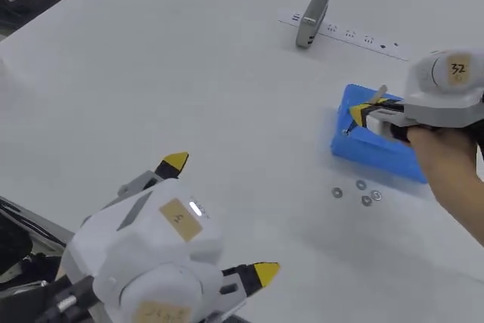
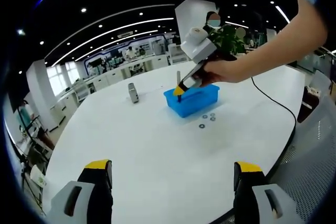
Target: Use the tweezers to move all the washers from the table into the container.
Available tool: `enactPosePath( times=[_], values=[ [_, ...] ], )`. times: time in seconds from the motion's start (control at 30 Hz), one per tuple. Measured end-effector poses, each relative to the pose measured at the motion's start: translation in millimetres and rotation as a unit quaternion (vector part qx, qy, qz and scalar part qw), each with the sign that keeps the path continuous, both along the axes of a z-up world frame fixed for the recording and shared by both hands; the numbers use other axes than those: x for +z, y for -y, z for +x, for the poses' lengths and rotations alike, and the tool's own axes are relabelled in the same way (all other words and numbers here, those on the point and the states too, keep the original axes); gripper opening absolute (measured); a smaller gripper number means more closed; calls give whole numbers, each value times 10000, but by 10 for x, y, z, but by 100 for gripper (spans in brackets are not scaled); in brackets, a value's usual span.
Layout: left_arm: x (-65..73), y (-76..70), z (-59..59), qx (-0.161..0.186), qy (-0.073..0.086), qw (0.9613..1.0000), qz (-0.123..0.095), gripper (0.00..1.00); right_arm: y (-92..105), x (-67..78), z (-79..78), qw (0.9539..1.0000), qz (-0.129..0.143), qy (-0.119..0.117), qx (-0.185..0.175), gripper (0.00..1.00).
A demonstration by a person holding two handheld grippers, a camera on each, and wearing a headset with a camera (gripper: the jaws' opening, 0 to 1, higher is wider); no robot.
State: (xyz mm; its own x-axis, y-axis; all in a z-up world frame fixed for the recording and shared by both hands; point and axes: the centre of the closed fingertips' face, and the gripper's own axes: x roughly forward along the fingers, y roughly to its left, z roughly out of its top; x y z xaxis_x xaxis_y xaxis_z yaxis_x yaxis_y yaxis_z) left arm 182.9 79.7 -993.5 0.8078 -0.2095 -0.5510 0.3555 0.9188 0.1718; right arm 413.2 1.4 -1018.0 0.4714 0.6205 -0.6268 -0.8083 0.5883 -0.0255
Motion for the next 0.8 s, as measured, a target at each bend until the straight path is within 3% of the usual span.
enactPosePath(
  times=[0.3,0.5,0.67,0.8],
  values=[
    [1,-6,-2,20,5,10000,1,98,33,-58,5,9999,-40,-2,-98,2],
    [-5,0,-8,-2,-9,10000,16,98,63,-70,4,9995,20,-143,-274,3],
    [-2,3,-10,-15,-1,10000,27,98,104,33,3,9993,87,-86,-353,3],
    [4,0,-10,-9,12,10000,33,98,141,196,-43,9990,254,-21,-376,3]
  ],
)
